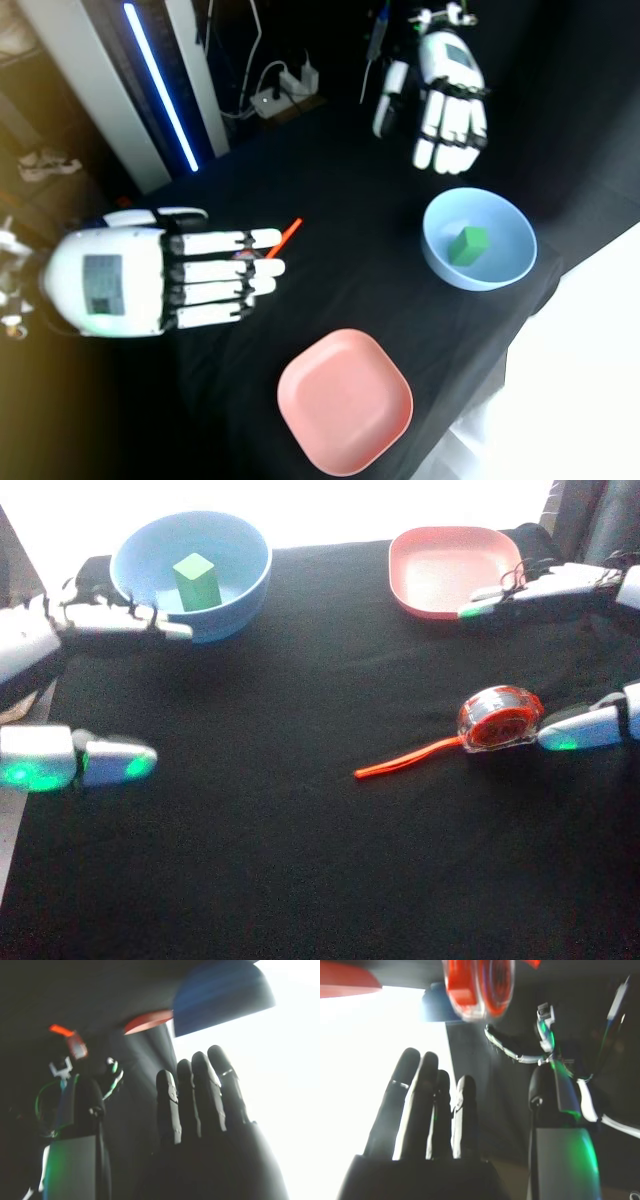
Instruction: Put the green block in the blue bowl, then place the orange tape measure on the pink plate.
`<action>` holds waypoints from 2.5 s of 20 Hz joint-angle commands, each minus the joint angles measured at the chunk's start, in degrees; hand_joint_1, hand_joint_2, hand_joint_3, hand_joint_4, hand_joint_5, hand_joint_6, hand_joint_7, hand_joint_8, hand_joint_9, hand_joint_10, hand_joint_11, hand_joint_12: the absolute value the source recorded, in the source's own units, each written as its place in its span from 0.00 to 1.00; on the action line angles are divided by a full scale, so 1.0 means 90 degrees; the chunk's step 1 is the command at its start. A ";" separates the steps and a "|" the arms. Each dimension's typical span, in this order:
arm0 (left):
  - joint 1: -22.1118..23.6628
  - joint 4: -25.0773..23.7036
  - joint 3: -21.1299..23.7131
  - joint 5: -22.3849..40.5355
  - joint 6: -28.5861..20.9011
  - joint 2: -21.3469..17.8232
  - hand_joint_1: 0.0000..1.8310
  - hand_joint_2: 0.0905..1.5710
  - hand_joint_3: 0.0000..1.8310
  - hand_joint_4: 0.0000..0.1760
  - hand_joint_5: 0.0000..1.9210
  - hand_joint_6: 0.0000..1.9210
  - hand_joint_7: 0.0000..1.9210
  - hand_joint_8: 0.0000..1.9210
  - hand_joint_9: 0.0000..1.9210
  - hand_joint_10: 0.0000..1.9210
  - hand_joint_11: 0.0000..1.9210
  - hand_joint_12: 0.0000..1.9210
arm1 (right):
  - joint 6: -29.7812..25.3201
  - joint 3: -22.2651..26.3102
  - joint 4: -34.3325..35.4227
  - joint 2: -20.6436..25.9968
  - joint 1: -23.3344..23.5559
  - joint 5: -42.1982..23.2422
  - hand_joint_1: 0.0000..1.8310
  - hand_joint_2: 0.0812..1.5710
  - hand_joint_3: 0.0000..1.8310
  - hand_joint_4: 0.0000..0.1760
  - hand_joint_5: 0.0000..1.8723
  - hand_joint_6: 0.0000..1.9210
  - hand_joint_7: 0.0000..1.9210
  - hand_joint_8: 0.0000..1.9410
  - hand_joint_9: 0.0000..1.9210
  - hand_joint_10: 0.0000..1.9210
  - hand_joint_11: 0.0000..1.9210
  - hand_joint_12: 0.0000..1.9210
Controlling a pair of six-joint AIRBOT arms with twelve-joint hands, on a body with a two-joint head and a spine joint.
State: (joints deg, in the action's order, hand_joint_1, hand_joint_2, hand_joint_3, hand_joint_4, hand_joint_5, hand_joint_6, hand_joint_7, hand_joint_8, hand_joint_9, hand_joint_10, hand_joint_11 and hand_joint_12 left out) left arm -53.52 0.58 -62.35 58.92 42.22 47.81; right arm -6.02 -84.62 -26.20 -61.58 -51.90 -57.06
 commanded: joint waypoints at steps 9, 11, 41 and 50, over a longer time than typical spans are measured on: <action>-0.0299 0.0438 0.0070 0.0746 -0.0124 -0.0121 0.46 0.64 0.00 0.05 0.22 0.00 0.15 0.00 0.13 0.00 0.10 0.07 | -0.0160 -0.0215 -0.0334 -0.0320 0.0214 0.0170 0.72 0.60 0.00 0.49 0.31 0.00 0.27 0.00 0.32 0.01 0.12 0.51; -0.0318 0.0461 0.0070 0.0749 -0.0139 -0.0114 0.45 0.64 0.00 0.06 0.23 0.00 0.15 0.00 0.13 0.01 0.11 0.08 | -0.0160 -0.0288 -0.0350 -0.0401 0.0220 0.0250 0.73 0.61 0.00 0.33 0.32 0.00 0.31 0.00 0.36 0.01 0.16 0.51; -0.0711 0.0750 0.0095 0.0878 -0.0218 -0.0050 0.38 0.64 0.00 0.64 0.23 0.00 0.20 0.00 0.16 0.00 0.00 0.37 | 0.0463 -0.2850 -0.0798 -0.2087 0.2709 0.2528 0.77 0.63 0.00 0.00 0.71 0.06 0.63 0.29 0.56 0.56 0.50 0.56; -0.0681 0.0700 0.0091 0.0937 -0.0231 -0.0026 0.40 0.66 0.00 0.32 0.24 0.00 0.21 0.00 0.18 0.00 0.00 0.39 | 0.0104 -0.3219 -0.1717 -0.2417 0.2710 0.3153 0.49 0.54 0.00 0.57 0.11 0.00 0.17 0.00 0.18 0.04 0.03 0.57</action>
State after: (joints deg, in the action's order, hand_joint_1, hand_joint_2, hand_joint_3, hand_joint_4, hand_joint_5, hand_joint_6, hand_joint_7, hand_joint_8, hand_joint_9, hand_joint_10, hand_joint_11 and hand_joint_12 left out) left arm -60.16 5.80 -61.41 60.34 40.58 47.72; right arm -4.99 -113.23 -43.75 -83.35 -28.32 -24.82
